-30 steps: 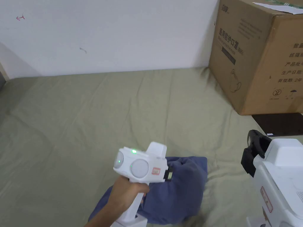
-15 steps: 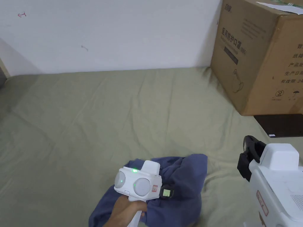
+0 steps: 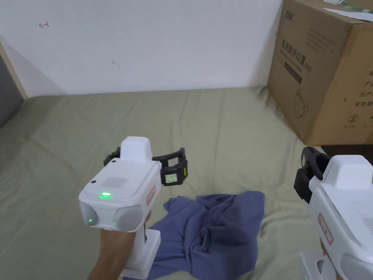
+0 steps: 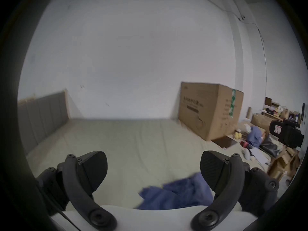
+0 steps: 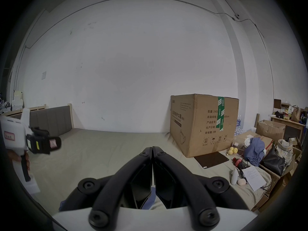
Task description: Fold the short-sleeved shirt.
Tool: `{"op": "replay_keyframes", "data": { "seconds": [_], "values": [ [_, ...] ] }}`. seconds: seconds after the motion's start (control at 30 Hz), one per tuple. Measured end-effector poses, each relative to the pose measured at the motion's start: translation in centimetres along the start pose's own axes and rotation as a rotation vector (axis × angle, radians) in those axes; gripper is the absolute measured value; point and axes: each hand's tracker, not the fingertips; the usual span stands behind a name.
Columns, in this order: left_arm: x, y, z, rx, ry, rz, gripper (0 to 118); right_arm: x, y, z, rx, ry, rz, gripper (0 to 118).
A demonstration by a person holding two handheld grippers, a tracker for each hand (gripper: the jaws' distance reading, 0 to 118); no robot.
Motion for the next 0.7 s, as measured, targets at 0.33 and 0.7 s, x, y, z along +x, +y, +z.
{"op": "replay_keyframes", "data": {
  "seconds": [0.33,0.7],
  "values": [
    [-3.3,-0.4,2.6,0.09,0.132,-0.108,0,-1.3,0.9,0.1,0.029,0.023,0.004,0],
    [-5.5,-2.3,0.7,-0.161,0.159,0.0,0,-1.6,0.7,-0.1,0.022,0.035,0.005,0]
  ]
}}
